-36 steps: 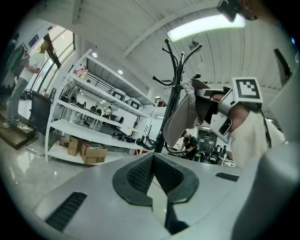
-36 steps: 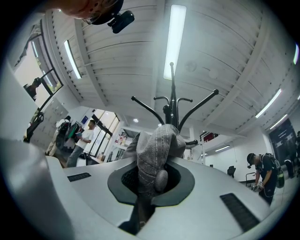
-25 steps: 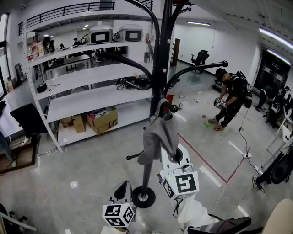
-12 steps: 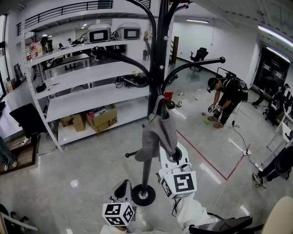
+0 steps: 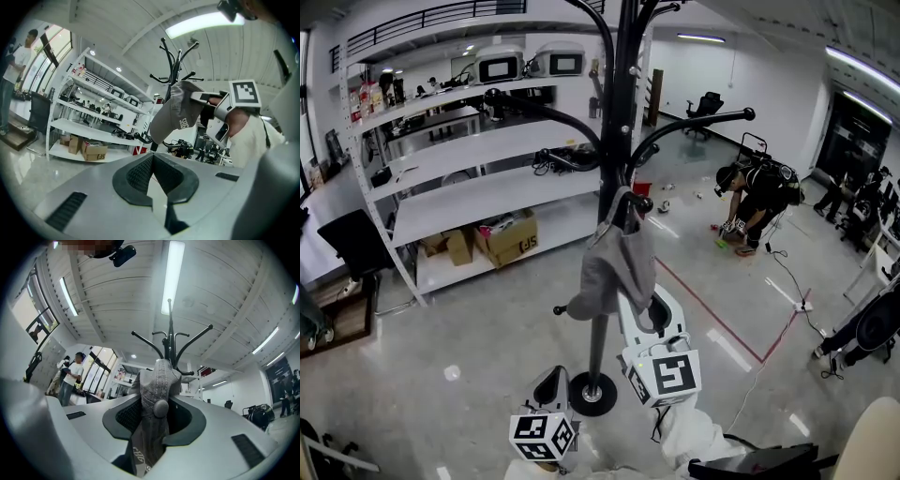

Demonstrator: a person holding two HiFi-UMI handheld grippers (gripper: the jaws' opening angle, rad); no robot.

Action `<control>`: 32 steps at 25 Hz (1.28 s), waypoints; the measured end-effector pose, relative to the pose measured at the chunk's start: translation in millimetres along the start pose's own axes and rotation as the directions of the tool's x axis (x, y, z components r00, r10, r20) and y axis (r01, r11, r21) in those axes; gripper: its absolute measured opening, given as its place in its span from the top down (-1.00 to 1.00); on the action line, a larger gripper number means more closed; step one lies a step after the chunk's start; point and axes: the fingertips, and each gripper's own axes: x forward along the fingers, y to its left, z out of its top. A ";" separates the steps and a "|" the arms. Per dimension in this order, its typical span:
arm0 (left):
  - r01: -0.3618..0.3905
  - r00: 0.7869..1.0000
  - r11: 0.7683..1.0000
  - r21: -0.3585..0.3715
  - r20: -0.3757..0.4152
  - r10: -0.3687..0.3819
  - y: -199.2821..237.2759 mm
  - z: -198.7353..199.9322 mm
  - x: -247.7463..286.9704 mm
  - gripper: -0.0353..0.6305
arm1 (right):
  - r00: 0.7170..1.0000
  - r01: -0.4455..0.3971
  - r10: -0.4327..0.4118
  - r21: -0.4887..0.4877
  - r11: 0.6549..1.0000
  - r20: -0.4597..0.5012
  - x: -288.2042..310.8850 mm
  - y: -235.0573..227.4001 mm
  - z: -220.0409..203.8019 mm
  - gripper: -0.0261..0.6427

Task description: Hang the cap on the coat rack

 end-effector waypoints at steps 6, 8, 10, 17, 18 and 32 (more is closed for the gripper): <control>0.001 1.000 1.000 0.002 -0.001 -0.001 -4.3 -2.5 -6.7 0.89 | 1.000 -0.018 0.018 0.004 1.000 -0.018 -7.4 6.5 -3.5 0.52; 0.001 1.000 1.000 0.004 0.000 -0.001 -5.8 -2.7 -8.4 0.89 | 1.000 -0.022 0.022 0.005 1.000 -0.021 -9.7 8.1 -4.2 0.48; 0.001 1.000 1.000 0.005 0.001 -0.001 -7.5 -3.9 -10.2 0.89 | 0.999 -0.023 0.023 0.006 1.000 -0.026 -13.0 9.0 -5.7 0.45; 0.008 1.000 1.000 0.009 -0.008 -0.008 -15.9 -9.5 -18.1 0.89 | 0.999 -0.020 0.021 0.019 1.000 -0.042 -27.8 10.7 -8.5 0.40; 0.010 1.000 1.000 0.010 -0.009 -0.010 -17.4 -10.4 -18.7 0.89 | 0.999 -0.017 0.018 0.022 1.000 -0.046 -30.1 10.1 -9.2 0.40; 0.027 0.999 0.999 0.031 -0.025 -0.026 -46.4 -21.3 -26.0 0.89 | 0.984 0.019 0.010 0.156 0.988 -0.180 -82.7 8.1 -59.1 0.42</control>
